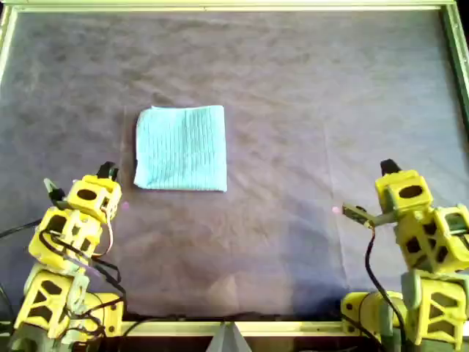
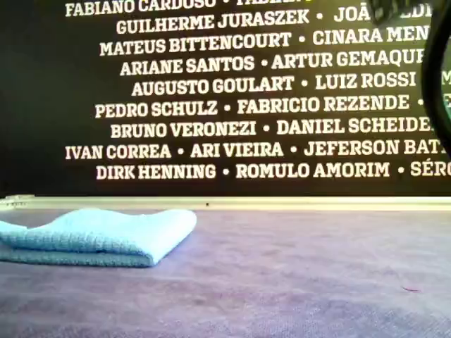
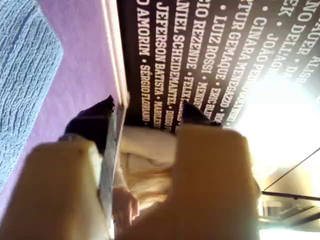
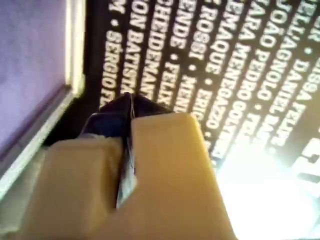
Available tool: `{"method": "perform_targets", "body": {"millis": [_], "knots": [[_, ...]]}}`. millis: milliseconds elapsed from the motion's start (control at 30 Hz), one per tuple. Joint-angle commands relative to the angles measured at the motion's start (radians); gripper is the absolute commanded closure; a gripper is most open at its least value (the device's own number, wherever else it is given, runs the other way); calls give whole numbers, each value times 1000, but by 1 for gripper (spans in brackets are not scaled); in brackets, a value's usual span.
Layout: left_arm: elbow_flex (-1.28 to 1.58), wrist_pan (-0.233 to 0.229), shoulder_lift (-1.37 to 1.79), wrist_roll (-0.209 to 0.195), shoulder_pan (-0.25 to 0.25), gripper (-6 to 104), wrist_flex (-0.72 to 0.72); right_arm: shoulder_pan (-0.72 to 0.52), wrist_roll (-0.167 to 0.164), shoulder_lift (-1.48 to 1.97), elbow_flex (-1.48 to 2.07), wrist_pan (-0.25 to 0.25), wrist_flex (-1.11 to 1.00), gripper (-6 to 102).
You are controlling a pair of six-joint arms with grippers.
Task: Fold a cloth
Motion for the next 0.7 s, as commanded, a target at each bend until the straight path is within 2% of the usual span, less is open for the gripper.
{"method": "perform_targets", "body": {"millis": [0, 100, 233, 300, 400, 467, 567, 667], "knots": [[-14, -8, 17, -8, 0, 51, -9, -11, 5, 44, 12, 0, -71, 94], [-14, -9, 12, -8, 8, 51, -9, -9, 5, 44, 40, -14, -72, 94], [-14, -11, 14, 3, 28, 51, -9, -11, 5, 44, 57, 0, -72, 94], [-14, -11, 17, 3, 63, 51, -9, -12, 5, 44, 69, 2, -72, 94], [-14, -9, 20, 3, 156, 51, -9, -9, 5, 44, 109, 2, -74, 94], [-14, -9, 21, 3, 198, 51, -8, 6, 5, 46, 141, 2, -74, 94], [-14, -9, 21, 3, 209, 51, 20, 8, 2, 46, 196, 0, -74, 94], [-14, -9, 21, 3, 241, 51, 147, 5, -11, 48, 256, 0, -74, 94]]}}
